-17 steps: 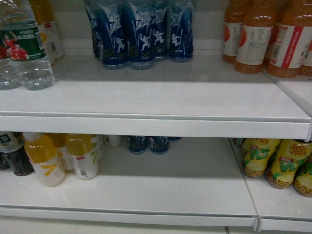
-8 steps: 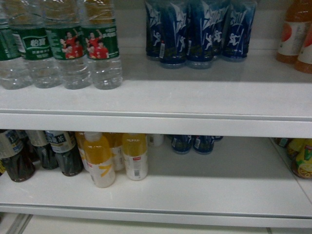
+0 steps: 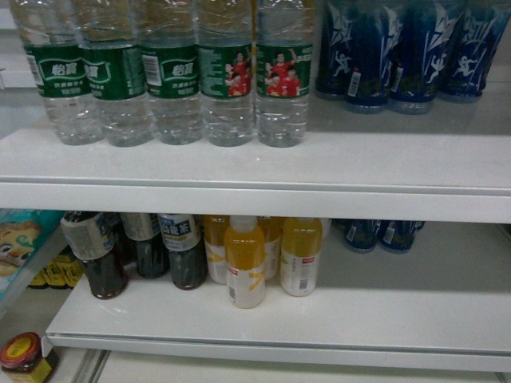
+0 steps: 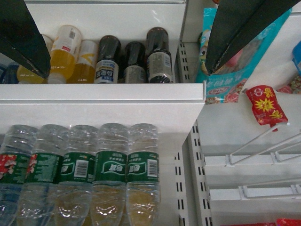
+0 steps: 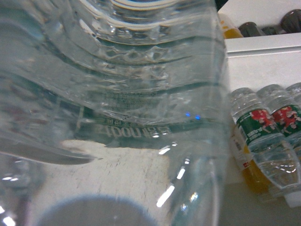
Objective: Move water from second to third shelf
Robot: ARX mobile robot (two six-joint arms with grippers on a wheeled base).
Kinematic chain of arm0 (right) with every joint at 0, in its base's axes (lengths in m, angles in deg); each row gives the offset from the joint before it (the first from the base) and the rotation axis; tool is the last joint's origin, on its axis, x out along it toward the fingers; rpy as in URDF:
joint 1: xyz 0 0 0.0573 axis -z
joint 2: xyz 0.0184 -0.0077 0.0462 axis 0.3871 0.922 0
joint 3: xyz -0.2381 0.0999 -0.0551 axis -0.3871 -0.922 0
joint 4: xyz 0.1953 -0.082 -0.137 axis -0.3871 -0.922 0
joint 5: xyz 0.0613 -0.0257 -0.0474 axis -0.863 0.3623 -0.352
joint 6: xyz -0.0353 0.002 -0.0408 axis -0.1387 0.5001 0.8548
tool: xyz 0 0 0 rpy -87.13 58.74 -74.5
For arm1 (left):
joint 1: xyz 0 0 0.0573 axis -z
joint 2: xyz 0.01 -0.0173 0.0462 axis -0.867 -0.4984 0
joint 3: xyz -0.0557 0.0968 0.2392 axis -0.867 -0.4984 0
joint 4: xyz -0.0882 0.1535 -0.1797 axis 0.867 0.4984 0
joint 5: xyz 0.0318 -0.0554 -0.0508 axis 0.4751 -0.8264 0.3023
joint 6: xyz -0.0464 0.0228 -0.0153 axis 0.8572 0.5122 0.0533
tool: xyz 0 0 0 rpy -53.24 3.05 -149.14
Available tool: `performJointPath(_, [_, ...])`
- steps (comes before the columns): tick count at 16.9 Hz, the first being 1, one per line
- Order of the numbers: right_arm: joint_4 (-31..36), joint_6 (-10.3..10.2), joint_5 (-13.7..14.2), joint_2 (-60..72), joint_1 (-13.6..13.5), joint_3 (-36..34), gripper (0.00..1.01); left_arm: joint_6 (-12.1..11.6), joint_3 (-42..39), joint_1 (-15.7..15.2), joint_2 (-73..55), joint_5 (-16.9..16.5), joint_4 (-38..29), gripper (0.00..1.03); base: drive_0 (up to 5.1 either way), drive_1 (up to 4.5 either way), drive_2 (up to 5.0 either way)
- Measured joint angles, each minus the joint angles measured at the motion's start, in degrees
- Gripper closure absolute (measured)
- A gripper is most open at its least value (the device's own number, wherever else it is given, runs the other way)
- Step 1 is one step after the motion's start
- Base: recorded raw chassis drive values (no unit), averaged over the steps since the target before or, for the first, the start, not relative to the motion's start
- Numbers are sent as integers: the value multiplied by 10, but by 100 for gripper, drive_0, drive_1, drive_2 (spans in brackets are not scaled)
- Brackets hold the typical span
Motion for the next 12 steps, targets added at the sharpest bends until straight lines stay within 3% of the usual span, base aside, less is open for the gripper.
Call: performJointPath(12, [-1, 0, 0, 1, 0, 0, 59, 0, 0, 0, 0, 0, 1, 5, -462, 229, 229])
